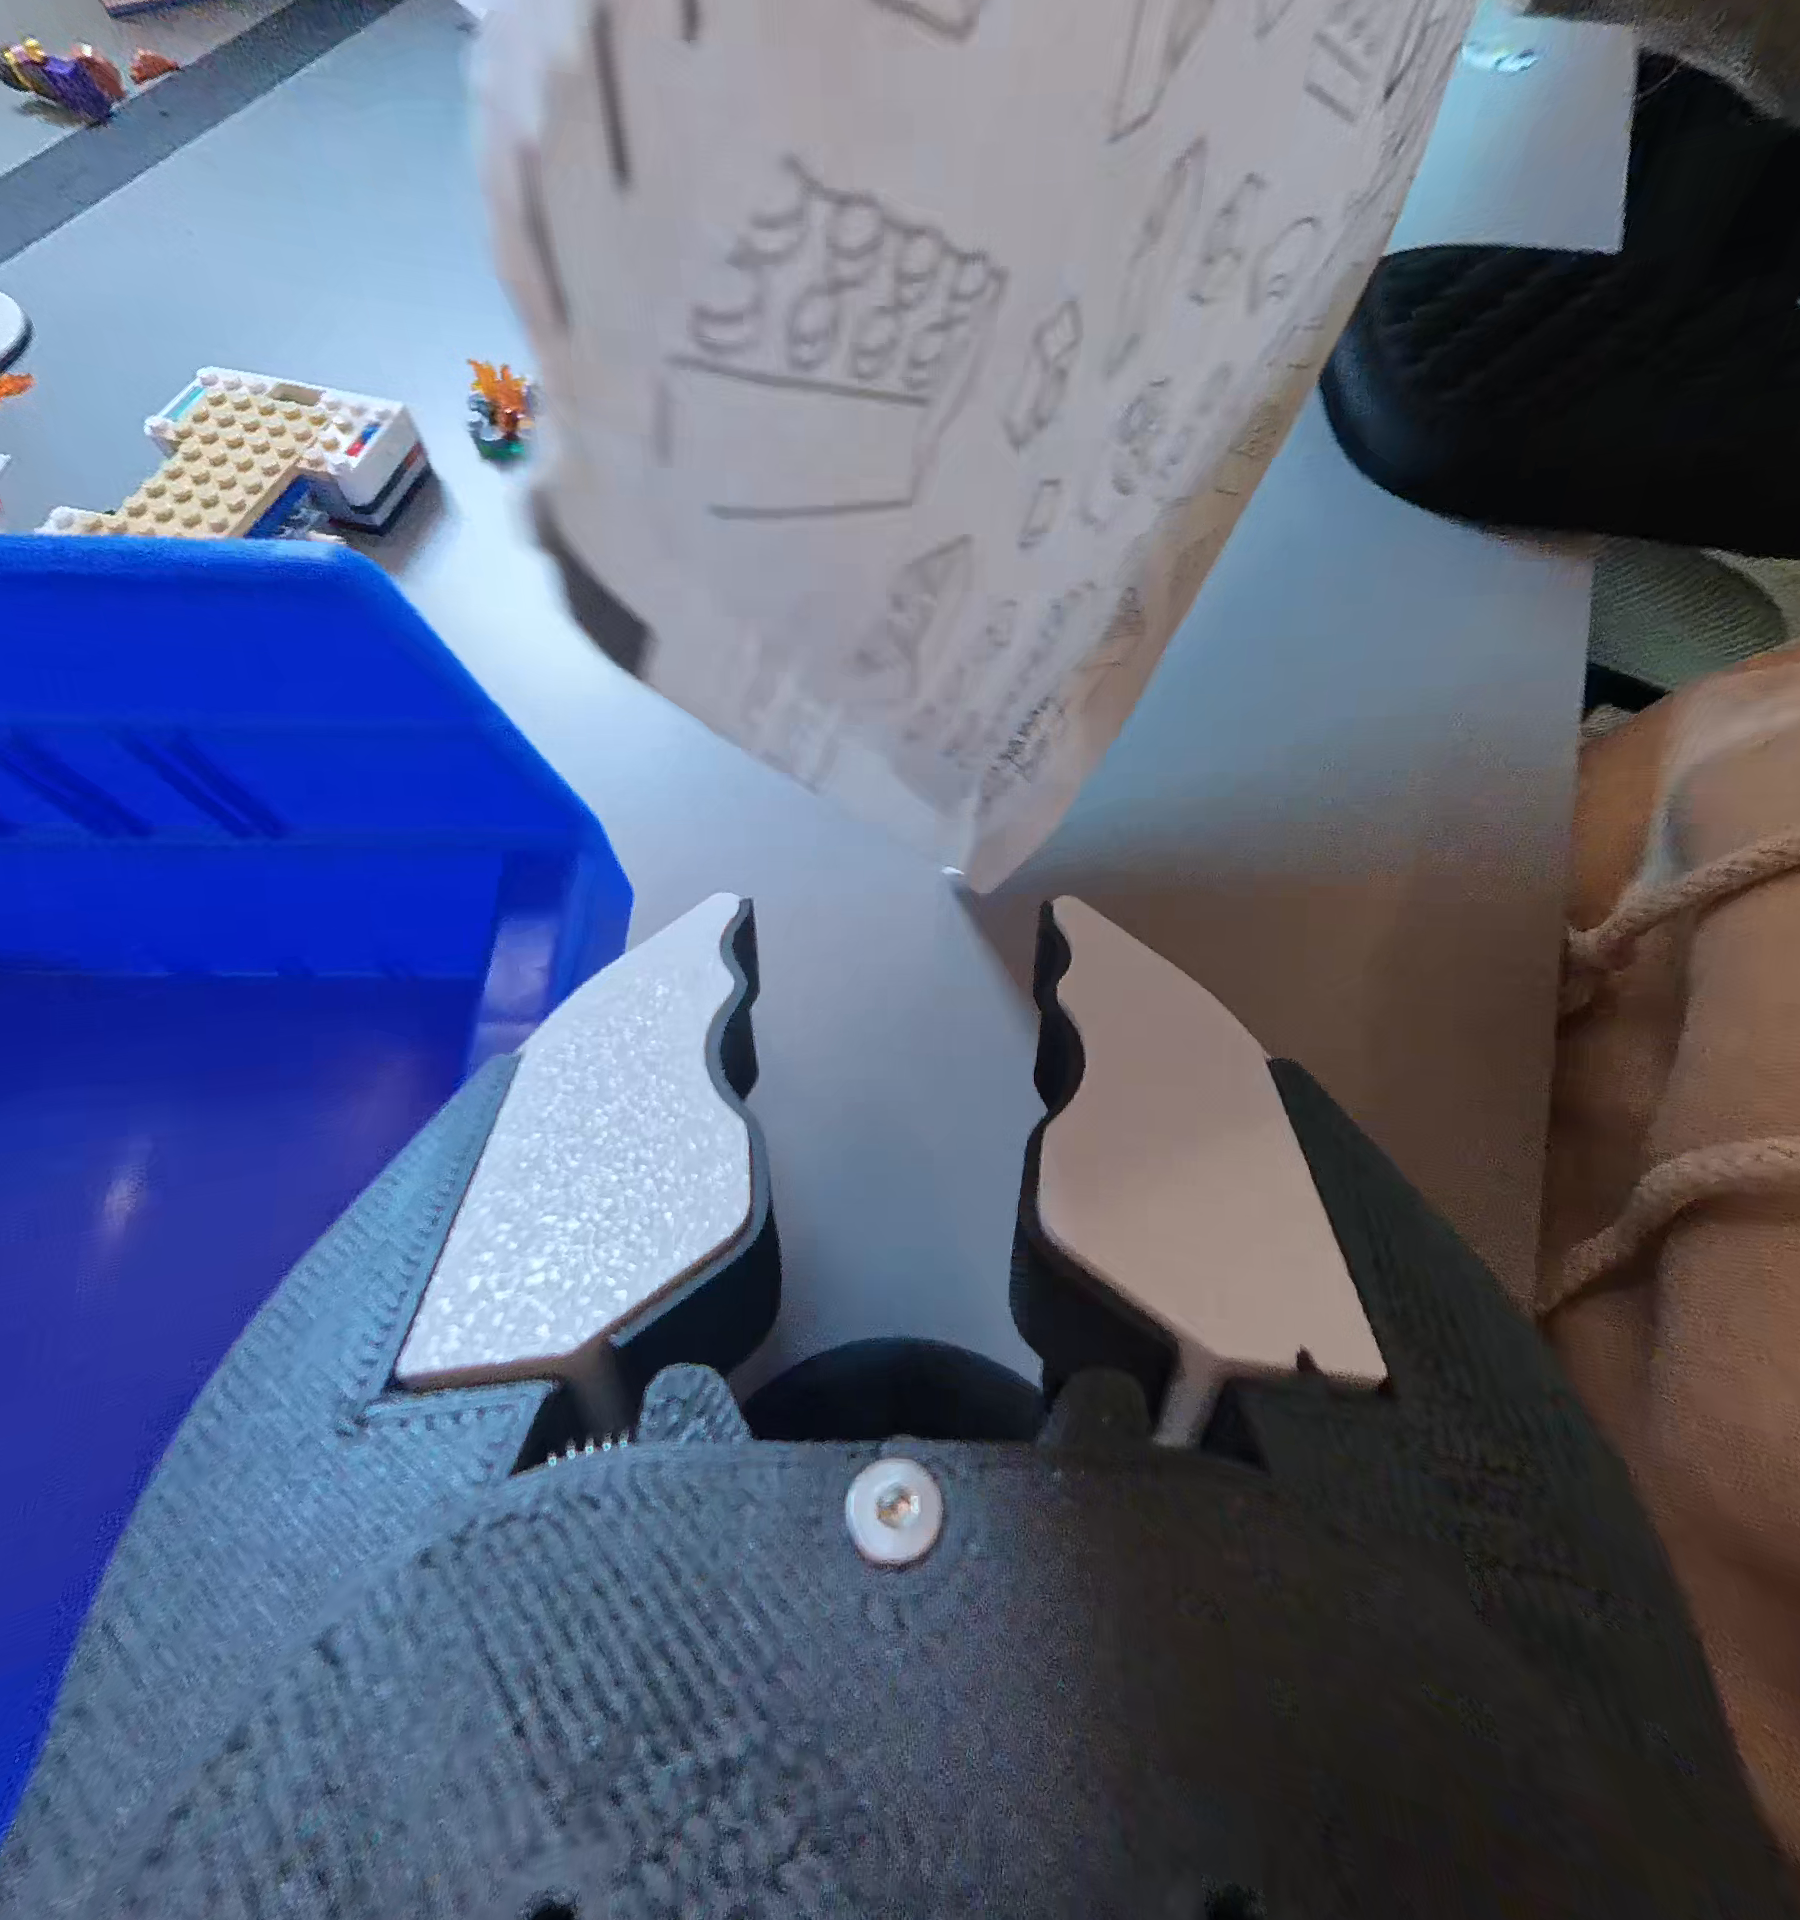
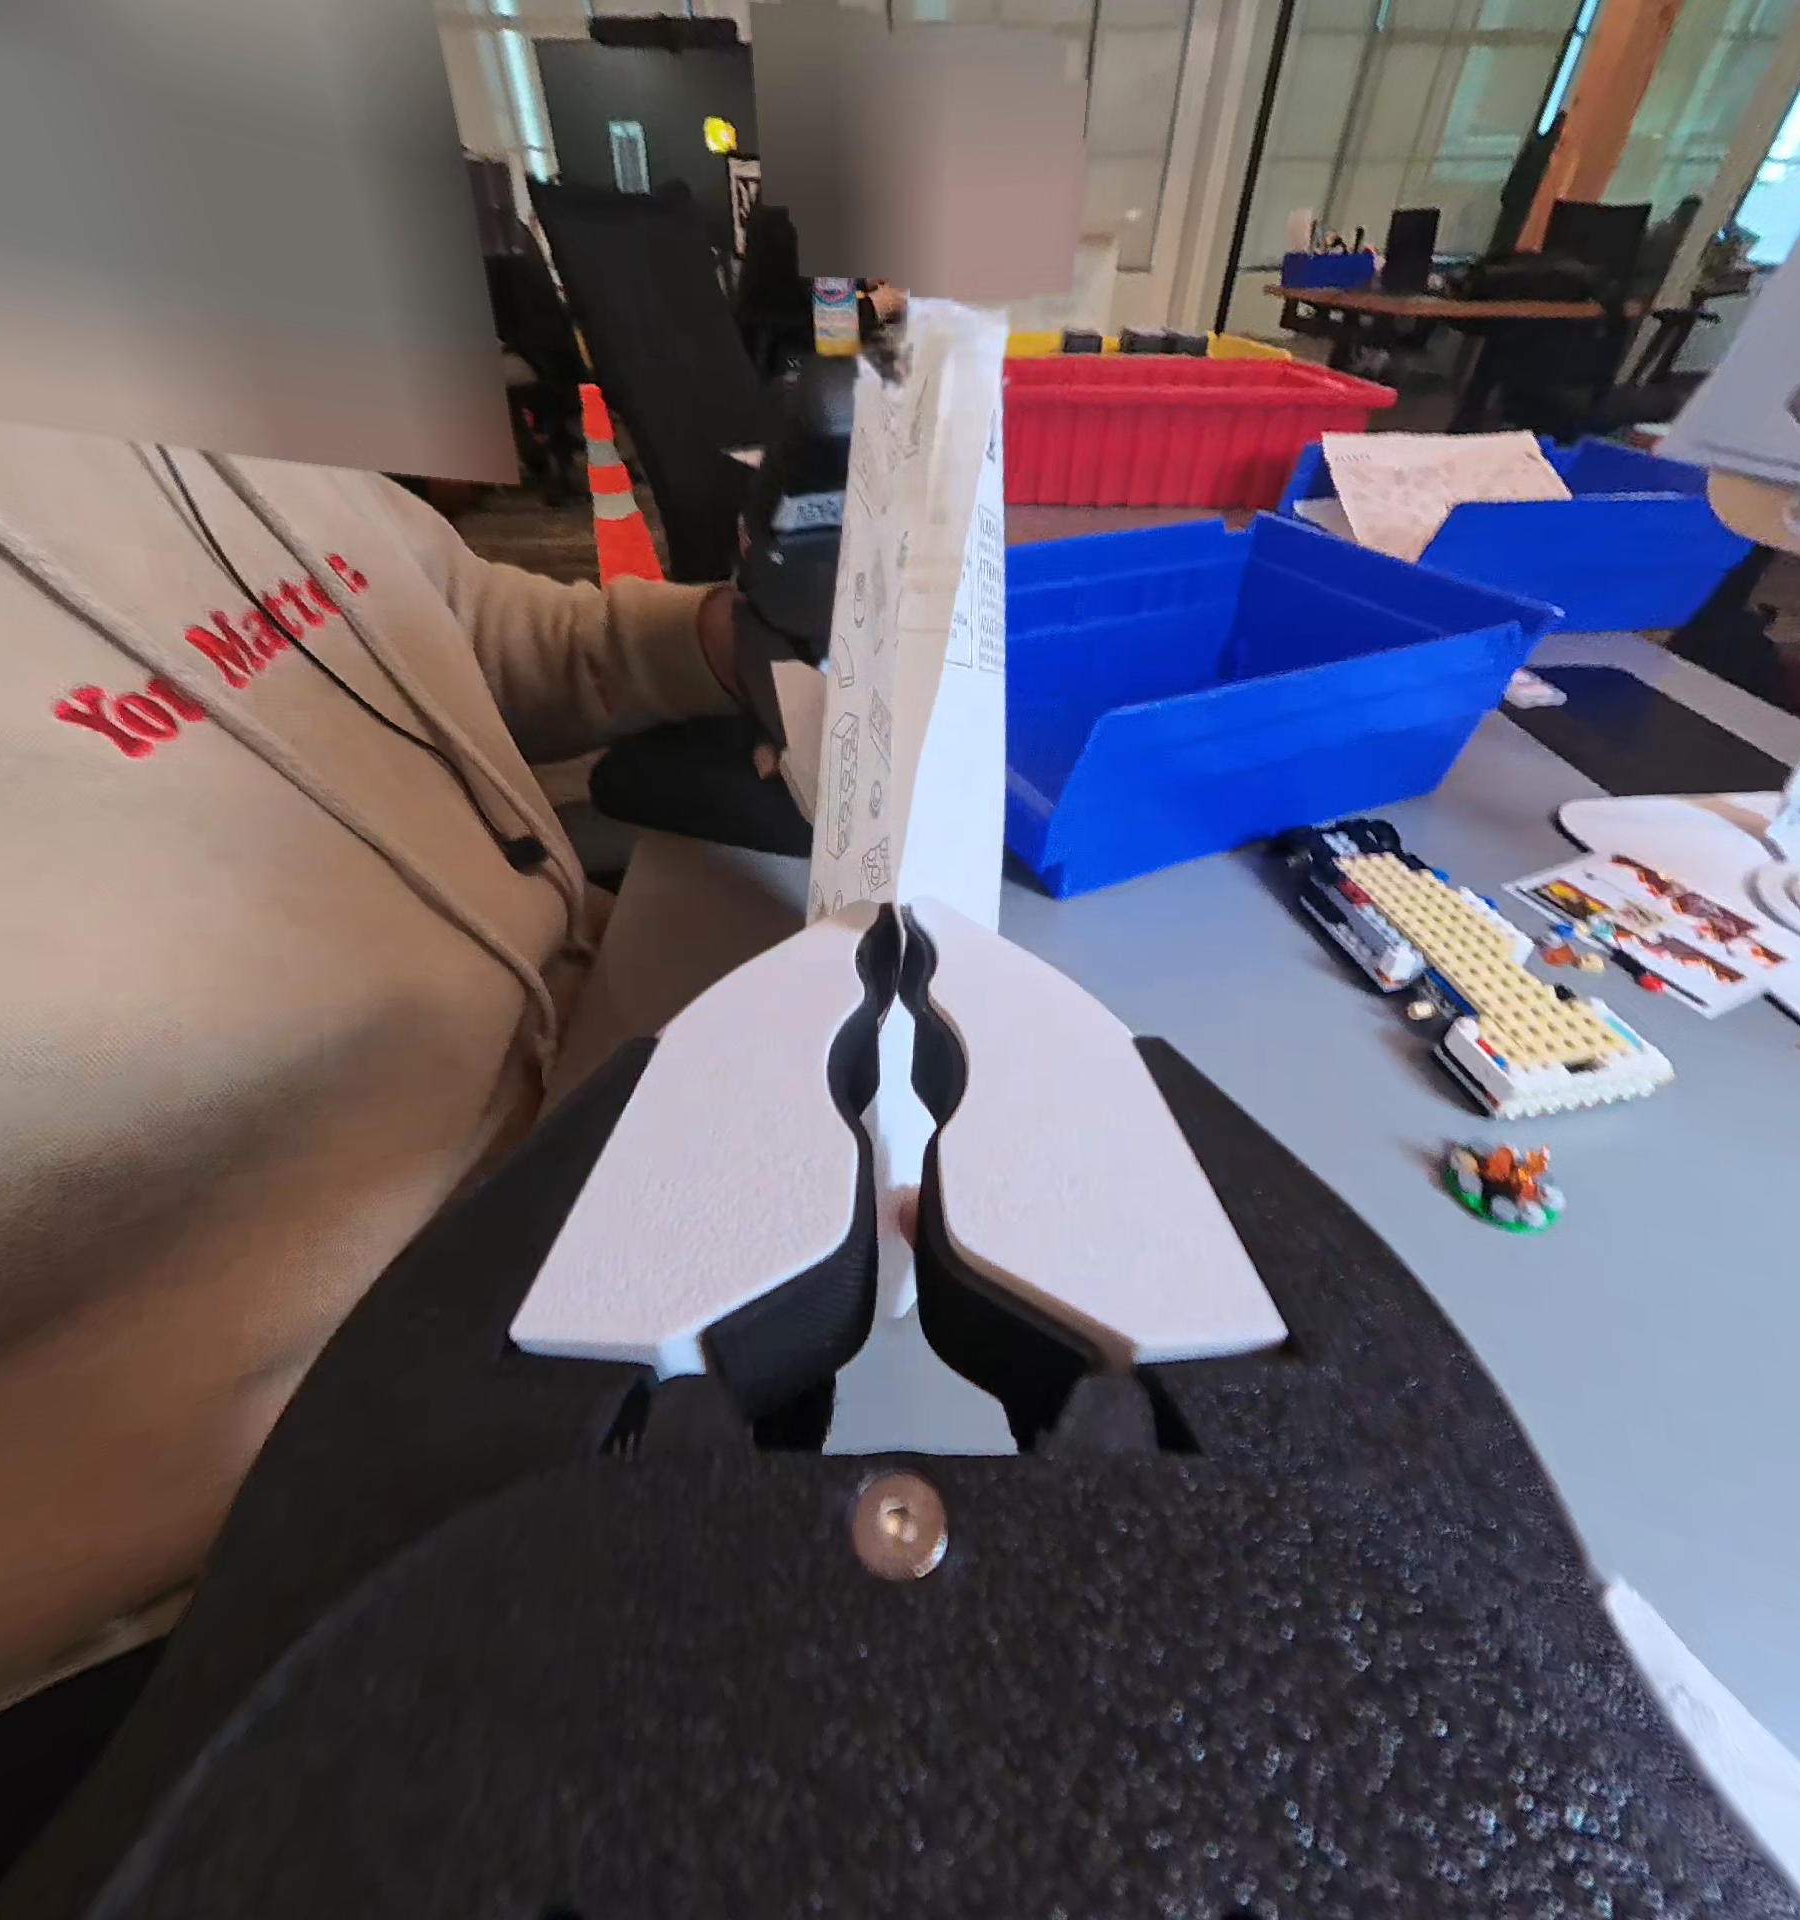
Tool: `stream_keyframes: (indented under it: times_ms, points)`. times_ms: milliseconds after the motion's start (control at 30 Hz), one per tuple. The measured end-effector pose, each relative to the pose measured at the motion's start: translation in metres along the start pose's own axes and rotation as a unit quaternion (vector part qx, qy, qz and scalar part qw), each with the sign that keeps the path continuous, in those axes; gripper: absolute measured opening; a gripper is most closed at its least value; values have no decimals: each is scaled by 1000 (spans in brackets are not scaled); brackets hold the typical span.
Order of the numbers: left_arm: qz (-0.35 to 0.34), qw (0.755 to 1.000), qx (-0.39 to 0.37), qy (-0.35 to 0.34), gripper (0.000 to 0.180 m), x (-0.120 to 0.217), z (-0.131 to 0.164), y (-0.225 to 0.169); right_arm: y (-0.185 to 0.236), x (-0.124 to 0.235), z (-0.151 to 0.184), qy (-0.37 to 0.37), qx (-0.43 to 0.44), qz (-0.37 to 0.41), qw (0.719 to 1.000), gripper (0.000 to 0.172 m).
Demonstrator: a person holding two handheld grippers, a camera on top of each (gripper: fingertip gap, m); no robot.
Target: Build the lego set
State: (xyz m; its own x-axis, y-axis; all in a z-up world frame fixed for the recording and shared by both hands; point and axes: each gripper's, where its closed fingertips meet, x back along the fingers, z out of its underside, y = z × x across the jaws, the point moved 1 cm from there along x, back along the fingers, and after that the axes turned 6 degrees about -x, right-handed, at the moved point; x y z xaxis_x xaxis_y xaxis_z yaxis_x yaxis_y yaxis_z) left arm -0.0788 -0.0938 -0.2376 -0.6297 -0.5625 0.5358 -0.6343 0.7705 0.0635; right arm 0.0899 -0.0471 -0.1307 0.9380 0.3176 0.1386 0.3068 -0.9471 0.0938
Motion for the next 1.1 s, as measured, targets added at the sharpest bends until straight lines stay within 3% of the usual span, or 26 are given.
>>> stream_keyframes:
  times_ms: [167, 233, 300, 400, 500, 667, 800, 967, 1100]
  points:
    - [65, 994, 9, -88, 48, 10, -23, -21, 14, -18, -43, -64, -10, -51, 997, 0]
    - [105, 983, -6, -148, 15, 29, -40, -36, 14, -28, -57, -89, -23, -61, 994, 0]
    - [103, 973, -13, -205, 0, 54, -56, -38, 11, -40, -70, -113, -43, -70, 990, 0]
    - [117, 959, 29, -257, 0, 97, -68, -35, 1, -66, -81, -117, -63, -66, 989, 0]
    - [119, 947, 59, -294, 0, 141, -69, -30, -14, -107, -71, -67, -43, -25, 997, 0]
    - [70, 944, 124, -298, 1, 192, -39, -7, -34, -165, -55, -19, -13, -12, 1000, 4]
    - [48, 944, 144, -292, 1, 209, -17, 6, -42, -195, -41, 12, 37, -11, 999, 11]
    - [39, 947, 142, -286, 1, 217, -5, 17, -59, -200, -19, 41, 99, 20, 994, 25]
    - [26, 953, 128, -272, 1, 217, -1, 27, -77, -187, -10, 48, 233, 99, 966, 43]
